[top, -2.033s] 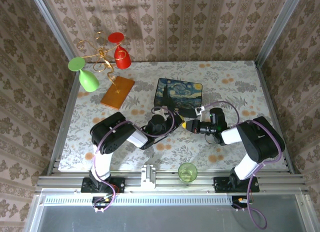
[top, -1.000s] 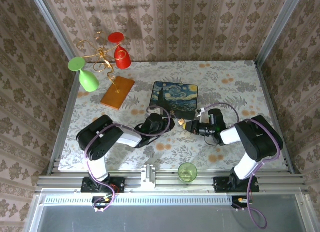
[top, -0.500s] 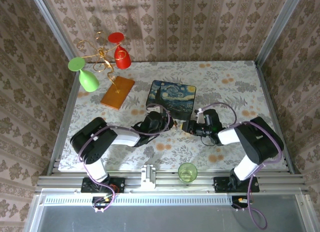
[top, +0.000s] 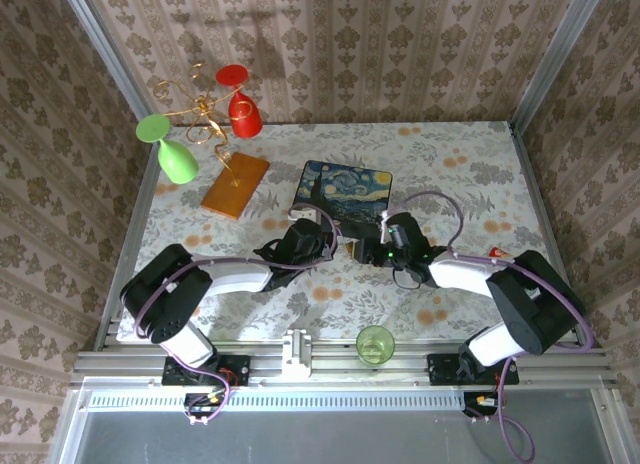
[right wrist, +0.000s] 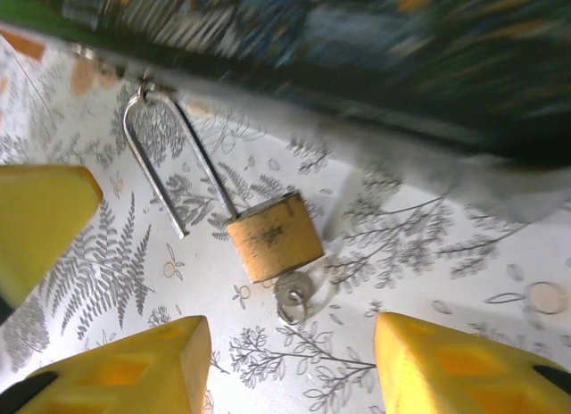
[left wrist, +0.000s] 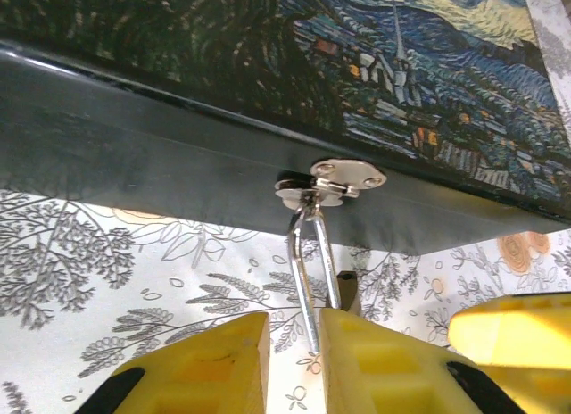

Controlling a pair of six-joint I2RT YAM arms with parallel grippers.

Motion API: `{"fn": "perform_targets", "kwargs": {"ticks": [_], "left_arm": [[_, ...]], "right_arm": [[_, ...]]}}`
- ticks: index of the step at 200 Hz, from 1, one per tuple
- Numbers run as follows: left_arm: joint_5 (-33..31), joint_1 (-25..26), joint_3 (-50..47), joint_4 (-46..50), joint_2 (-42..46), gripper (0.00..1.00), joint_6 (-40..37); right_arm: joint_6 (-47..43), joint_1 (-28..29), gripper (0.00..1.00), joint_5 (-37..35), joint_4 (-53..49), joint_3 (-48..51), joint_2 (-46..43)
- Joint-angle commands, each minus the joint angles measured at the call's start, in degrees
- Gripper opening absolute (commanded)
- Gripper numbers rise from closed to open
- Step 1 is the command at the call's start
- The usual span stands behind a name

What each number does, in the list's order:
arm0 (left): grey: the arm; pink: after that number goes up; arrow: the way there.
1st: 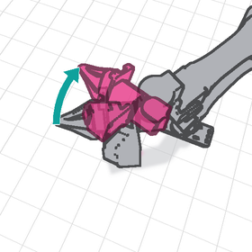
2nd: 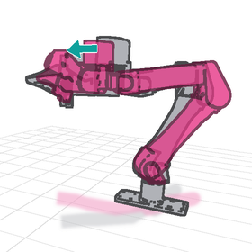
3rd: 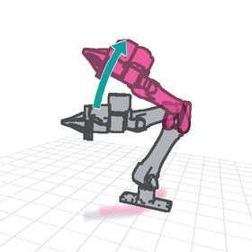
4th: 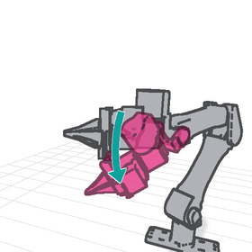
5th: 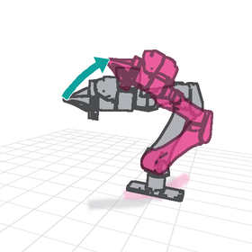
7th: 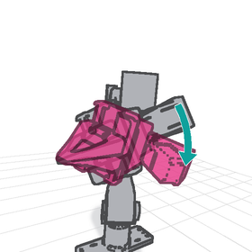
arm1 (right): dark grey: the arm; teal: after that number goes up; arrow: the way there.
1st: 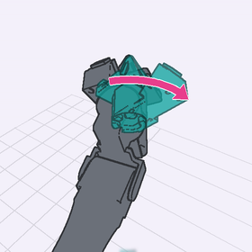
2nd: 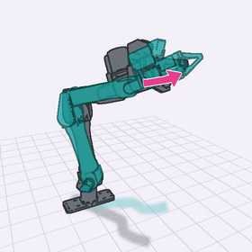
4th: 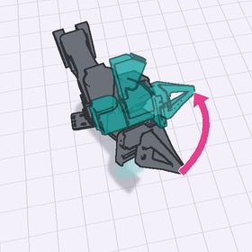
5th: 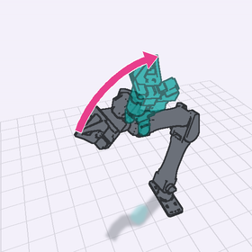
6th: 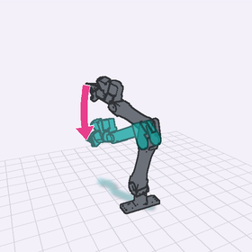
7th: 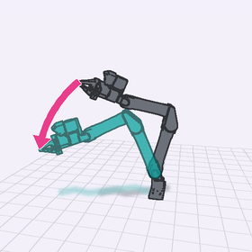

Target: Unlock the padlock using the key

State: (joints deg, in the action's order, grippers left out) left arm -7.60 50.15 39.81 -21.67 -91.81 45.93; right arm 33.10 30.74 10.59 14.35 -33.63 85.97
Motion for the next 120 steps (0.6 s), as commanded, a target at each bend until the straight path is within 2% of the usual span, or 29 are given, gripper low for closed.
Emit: {"fn": "perform_targets", "kwargs": {"ticks": [1, 25, 67, 120], "left_arm": [[-2.36, -0.45, 1.17, 5.03, 3.50, 0.21, -4.39], [-3.99, -1.26, 4.38, 12.71, 7.65, 0.24, -10.66], [-3.00, -6.14, 7.73, 18.88, 13.45, 0.31, -17.34], [1.69, -11.31, 8.15, 18.42, 13.18, 0.33, -17.80]], "right_arm": [[-3.42, 1.33, 0.56, -6.98, -3.77, -3.43, 2.19], [-6.28, 1.39, 0.57, -8.26, -4.88, -5.80, 4.88], [-7.27, 1.51, 0.58, -3.65, 1.47, -5.84, 7.88], [-7.73, 2.10, 0.60, -3.88, 2.58, -7.46, 11.01]]}}
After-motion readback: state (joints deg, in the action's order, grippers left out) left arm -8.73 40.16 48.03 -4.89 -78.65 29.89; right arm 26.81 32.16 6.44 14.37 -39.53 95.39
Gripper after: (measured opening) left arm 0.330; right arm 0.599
